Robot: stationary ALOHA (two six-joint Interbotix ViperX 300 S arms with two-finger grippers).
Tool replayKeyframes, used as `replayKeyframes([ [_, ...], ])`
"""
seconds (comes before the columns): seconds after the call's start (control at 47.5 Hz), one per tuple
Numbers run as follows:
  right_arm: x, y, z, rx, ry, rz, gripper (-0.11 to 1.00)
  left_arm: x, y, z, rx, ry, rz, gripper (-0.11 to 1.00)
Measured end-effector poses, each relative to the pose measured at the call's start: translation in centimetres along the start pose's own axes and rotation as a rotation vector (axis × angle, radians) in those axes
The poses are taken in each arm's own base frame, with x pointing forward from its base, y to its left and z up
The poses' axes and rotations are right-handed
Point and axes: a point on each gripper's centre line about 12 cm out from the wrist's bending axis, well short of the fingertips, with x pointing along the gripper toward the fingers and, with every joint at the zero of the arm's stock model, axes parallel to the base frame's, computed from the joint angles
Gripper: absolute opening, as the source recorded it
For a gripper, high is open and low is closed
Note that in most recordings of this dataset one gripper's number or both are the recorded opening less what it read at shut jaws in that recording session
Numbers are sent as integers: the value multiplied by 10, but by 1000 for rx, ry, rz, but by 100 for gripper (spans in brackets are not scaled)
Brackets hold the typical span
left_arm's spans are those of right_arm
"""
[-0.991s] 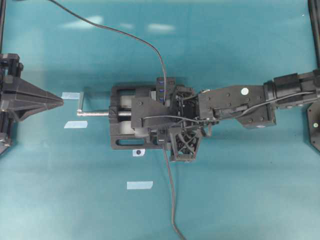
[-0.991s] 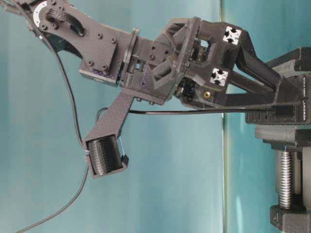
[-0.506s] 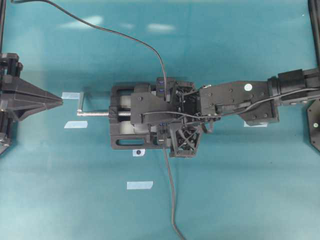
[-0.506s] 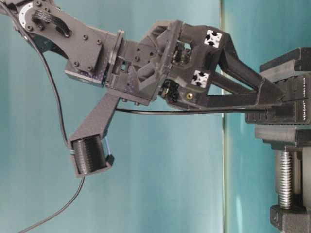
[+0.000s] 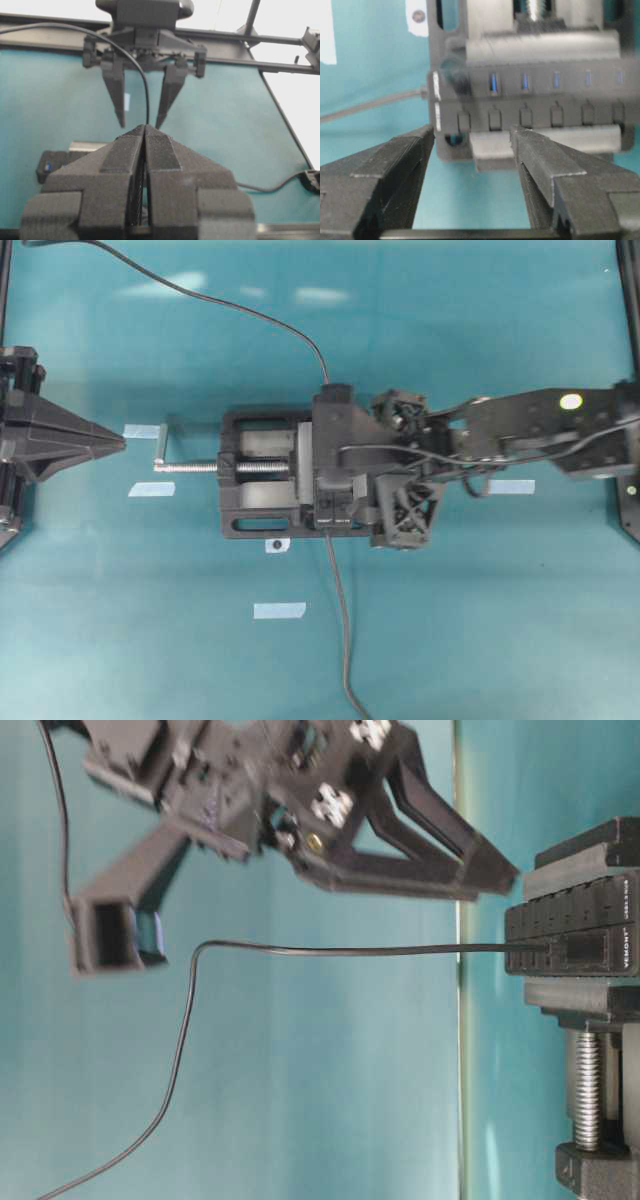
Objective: Insert the USB into the front port of the fixed hub.
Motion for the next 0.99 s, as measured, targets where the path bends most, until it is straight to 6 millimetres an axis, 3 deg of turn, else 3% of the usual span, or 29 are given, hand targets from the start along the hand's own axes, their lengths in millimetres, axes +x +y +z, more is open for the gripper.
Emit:
replayKeyframes([
  [0.274,-18,-1,-3,5,-117,12,67,-2,0,2,0,-12,-1,0],
  [0.991,-32,-2,-17,22,-227,29,67,-3,0,4,-2,-18,-2,0],
])
